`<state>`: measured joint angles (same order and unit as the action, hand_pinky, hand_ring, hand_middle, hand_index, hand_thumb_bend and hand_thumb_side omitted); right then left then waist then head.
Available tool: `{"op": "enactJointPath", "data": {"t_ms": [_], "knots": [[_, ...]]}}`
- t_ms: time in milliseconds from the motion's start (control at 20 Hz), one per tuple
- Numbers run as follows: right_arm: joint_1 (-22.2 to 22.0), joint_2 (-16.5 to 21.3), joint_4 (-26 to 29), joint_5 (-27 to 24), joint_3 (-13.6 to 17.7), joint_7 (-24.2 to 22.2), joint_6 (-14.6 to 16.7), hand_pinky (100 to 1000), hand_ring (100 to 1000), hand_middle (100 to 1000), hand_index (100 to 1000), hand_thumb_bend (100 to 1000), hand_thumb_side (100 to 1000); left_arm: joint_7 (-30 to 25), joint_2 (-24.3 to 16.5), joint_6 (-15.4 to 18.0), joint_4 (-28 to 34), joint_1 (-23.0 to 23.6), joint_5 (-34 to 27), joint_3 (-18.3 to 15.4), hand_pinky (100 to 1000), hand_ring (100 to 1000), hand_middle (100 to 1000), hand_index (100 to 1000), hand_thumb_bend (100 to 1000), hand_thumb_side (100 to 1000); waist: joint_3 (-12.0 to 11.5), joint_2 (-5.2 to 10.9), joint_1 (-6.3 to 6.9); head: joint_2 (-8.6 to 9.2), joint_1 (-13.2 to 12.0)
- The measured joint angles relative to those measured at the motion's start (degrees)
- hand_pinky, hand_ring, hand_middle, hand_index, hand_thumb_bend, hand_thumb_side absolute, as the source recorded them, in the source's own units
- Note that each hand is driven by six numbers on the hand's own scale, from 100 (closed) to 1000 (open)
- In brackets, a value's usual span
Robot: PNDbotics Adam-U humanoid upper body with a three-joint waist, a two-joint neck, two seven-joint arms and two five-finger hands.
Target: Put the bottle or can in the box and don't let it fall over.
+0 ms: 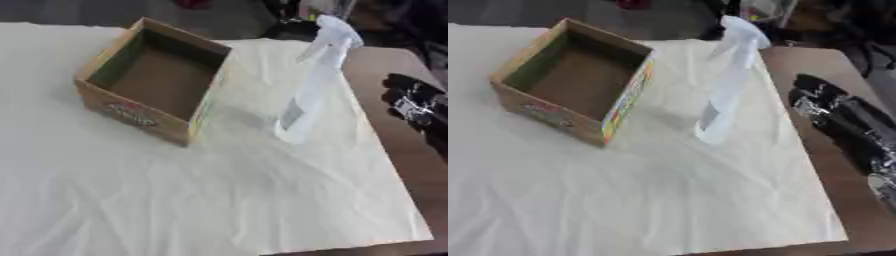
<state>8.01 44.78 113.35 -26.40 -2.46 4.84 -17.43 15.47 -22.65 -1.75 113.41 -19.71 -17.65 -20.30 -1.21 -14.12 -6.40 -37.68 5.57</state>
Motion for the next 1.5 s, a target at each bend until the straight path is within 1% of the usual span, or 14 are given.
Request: {"op": "enactJointPath", "data": {"t_ms": [150, 300, 550, 650, 750, 850, 1150, 1200, 1250, 1500], "knots": [[1.1, 0.5, 0.1, -0.7, 0.0, 0.1, -0.7, 1000, 1000, 1000, 997, 100, 499, 0.0, 0.0, 0.0, 0.0, 0.0, 0.0, 0.1, 1000, 1000, 1000, 743, 388, 597, -0.2, -0.01, 0.01, 0.00, -0.6], [2.3, 0.9, 0.2, -1.4, -0.1, 0.1, -1.5, 1000, 1000, 1000, 998, 100, 490, -0.1, 0.0, 0.0, 0.0, 0.0, 0.0, 0.3, 1000, 1000, 1000, 743, 386, 594, -0.3, -0.02, 0.05, 0.00, -1.3], [3.8, 1.4, 0.2, -2.3, -0.3, 0.3, -2.9, 1000, 1000, 1000, 999, 100, 512, -0.2, 0.0, 0.1, 0.0, -0.1, -0.1, 0.3, 1000, 1000, 1000, 743, 386, 598, -0.6, -0.07, 0.20, -0.03, -1.4], [4.3, 1.8, 0.2, -2.7, -0.5, 0.3, -3.4, 1000, 1000, 1000, 1000, 100, 516, -0.2, 0.0, 0.1, 0.0, -0.3, -0.1, 0.3, 1000, 1000, 1000, 743, 387, 598, -1.1, -0.17, 0.24, -0.02, -1.3], [4.8, 1.9, 0.2, -3.1, -0.5, 0.2, -3.8, 1000, 1000, 1000, 999, 100, 524, -0.3, 0.1, 0.2, 0.0, -0.4, -0.2, 0.3, 1000, 1000, 1000, 743, 388, 598, -1.6, -0.55, 0.24, 0.36, -1.3], [5.0, 2.0, 0.2, -3.4, -0.6, 0.1, -3.9, 1000, 1000, 1000, 1000, 100, 522, -0.2, 0.4, 0.2, 0.0, -0.5, -0.3, 0.3, 1000, 1000, 1000, 743, 387, 598, -1.6, -0.79, 0.22, 0.64, -1.2], [5.4, 2.5, 0.2, -3.7, -0.8, 0.0, -4.5, 1000, 1000, 1000, 1000, 100, 557, 0.0, 0.6, 0.5, 0.0, -0.5, -0.6, -0.1, 1000, 1000, 1000, 743, 385, 600, -1.4, -1.04, 0.24, 1.60, -1.1], [5.7, 2.6, 0.2, -3.7, -0.9, 0.0, -4.7, 1000, 1000, 1000, 1000, 100, 581, 0.0, 0.6, 0.5, 0.0, -0.5, -0.6, -0.1, 1000, 1000, 1000, 743, 386, 600, -1.3, -1.08, 0.26, 1.61, -1.1], [5.9, 2.7, 0.2, -3.7, -1.1, 0.0, -4.9, 1000, 1000, 1000, 1000, 100, 584, 0.0, 0.6, 0.5, 0.0, -0.5, -0.6, -0.1, 1000, 1000, 1000, 743, 386, 599, -1.2, -1.09, 0.26, 1.60, -1.1], [7.0, 2.9, -1.3, -3.7, -1.8, -0.2, -5.1, 1000, 1000, 1000, 1000, 100, 568, 0.0, 0.6, 0.4, 0.0, -0.9, -0.8, -0.1, 1000, 1000, 1000, 743, 387, 598, -1.3, -1.09, 0.26, 1.47, -0.5]]}}
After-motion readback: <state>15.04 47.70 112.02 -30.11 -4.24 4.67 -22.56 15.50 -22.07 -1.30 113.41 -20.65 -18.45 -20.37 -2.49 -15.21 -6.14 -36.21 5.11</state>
